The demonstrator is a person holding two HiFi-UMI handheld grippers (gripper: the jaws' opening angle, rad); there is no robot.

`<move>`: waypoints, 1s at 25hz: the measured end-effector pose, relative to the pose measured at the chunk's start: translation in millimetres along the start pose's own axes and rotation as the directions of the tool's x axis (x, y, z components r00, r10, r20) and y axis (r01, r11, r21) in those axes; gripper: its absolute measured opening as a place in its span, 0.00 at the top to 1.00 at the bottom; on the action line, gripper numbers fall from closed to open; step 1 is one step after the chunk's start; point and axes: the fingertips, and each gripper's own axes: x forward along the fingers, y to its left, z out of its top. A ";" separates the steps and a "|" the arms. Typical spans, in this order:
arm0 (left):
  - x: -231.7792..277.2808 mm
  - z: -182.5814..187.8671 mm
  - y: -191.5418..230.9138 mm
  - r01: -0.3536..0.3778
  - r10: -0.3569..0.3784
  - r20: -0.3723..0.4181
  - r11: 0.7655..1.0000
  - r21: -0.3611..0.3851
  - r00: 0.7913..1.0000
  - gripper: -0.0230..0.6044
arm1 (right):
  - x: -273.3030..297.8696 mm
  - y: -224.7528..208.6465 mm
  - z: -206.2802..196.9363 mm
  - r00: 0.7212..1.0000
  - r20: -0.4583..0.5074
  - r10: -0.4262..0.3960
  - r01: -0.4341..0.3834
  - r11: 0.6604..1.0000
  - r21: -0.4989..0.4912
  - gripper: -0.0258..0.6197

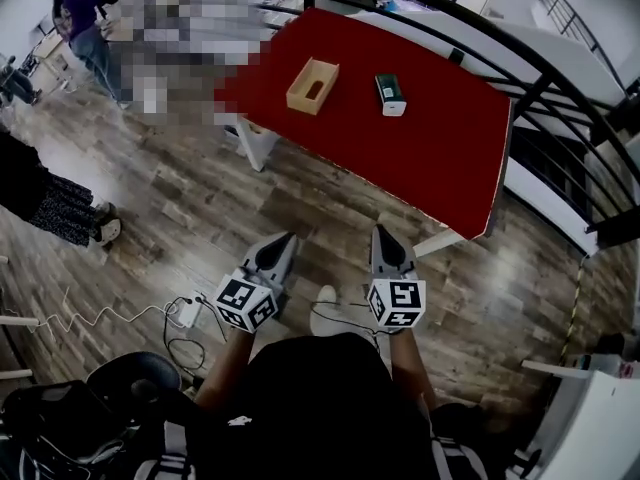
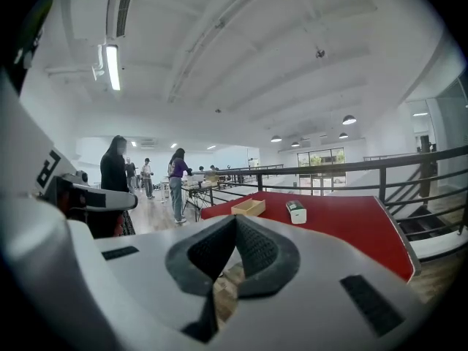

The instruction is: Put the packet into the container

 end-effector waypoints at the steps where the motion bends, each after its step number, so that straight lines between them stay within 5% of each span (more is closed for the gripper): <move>1: 15.0 4.1 4.7 -0.001 0.001 0.003 1.000 -0.002 1.000 0.96 | 12.3 -9.4 2.4 1.000 -0.002 0.003 -0.003 1.000 0.002 0.93; 13: 109.1 22.2 48.7 -0.053 0.053 -0.017 0.999 -0.001 0.998 0.96 | 107.8 -68.9 15.0 0.999 -0.017 0.042 -0.042 0.998 0.039 0.93; 25: 179.1 43.2 106.9 -0.014 0.014 -0.013 1.000 0.024 1.000 0.96 | 181.2 -99.7 18.5 0.999 -0.032 -0.013 0.015 0.998 0.062 0.93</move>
